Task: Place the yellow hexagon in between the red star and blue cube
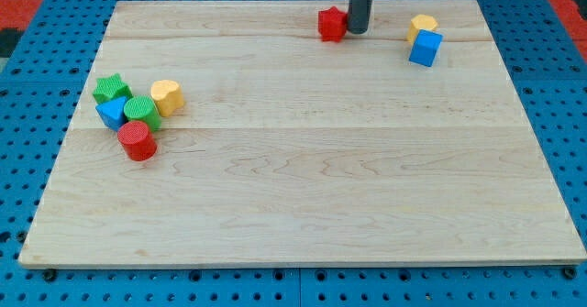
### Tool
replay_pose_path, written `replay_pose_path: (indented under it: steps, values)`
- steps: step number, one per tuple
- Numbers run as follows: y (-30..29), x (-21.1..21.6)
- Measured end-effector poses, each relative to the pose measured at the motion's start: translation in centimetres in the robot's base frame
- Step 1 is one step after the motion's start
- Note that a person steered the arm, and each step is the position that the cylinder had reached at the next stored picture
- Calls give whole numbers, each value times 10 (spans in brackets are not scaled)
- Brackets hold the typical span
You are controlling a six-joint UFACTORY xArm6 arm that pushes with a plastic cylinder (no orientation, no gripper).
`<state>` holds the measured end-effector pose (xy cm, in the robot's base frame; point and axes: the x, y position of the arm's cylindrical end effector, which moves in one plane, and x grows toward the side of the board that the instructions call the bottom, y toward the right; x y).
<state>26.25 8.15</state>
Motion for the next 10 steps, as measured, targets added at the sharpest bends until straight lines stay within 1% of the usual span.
replay_pose_path:
  steps: [1,2,3,4,5,6,7,8,10]
  values:
    - [-23,-15]
    - [-6,-36]
    - [97,-70]
    - [212,-60]
    - [223,-23]
    - [179,-23]
    - [156,-11]
    - [117,-20]
    - [183,-29]
